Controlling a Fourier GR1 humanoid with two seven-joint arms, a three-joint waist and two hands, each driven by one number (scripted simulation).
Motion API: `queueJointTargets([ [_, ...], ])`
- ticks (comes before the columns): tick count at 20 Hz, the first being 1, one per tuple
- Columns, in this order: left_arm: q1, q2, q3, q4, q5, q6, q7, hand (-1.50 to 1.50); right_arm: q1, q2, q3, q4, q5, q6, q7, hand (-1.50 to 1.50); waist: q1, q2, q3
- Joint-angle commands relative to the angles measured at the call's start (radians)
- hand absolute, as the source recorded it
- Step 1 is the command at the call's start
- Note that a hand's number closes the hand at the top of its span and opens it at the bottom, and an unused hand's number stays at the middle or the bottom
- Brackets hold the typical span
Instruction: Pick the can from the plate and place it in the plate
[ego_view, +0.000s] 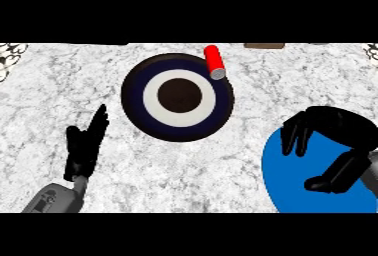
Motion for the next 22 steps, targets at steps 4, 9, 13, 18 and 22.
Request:
queueJointTargets([
  [4,-0.012,-0.020,-0.026,-0.007,-0.026,0.027,0.034,0.00,-0.113,-0.145,0.007,0.014,0.031,0.335,-0.190,-1.50,0.007,0.000,0.002],
  [9,0.012,-0.002,-0.022,-0.025,-0.020,0.007,0.032,0.00,-0.197,-0.209,-0.021,-0.066,0.217,0.211,-0.257,-1.50,0.019,0.000,0.003],
  [13,-0.010,-0.006,-0.019,-0.014,-0.028,0.003,0.028,0.00,-0.253,-0.268,0.027,-0.113,0.358,0.150,-0.332,-1.50,0.013,0.003,0.000],
  [18,0.028,-0.024,-0.037,-0.034,-0.036,0.011,0.020,0.00,-0.275,-0.385,0.160,-0.168,0.530,0.097,-0.399,-1.50,0.021,0.001,-0.003],
  [22,-0.002,0.011,-0.014,-0.054,-0.034,0.010,0.067,0.00,-0.275,-0.454,0.274,-0.153,0.665,0.012,-0.499,-1.50,0.021,0.002,-0.002],
])
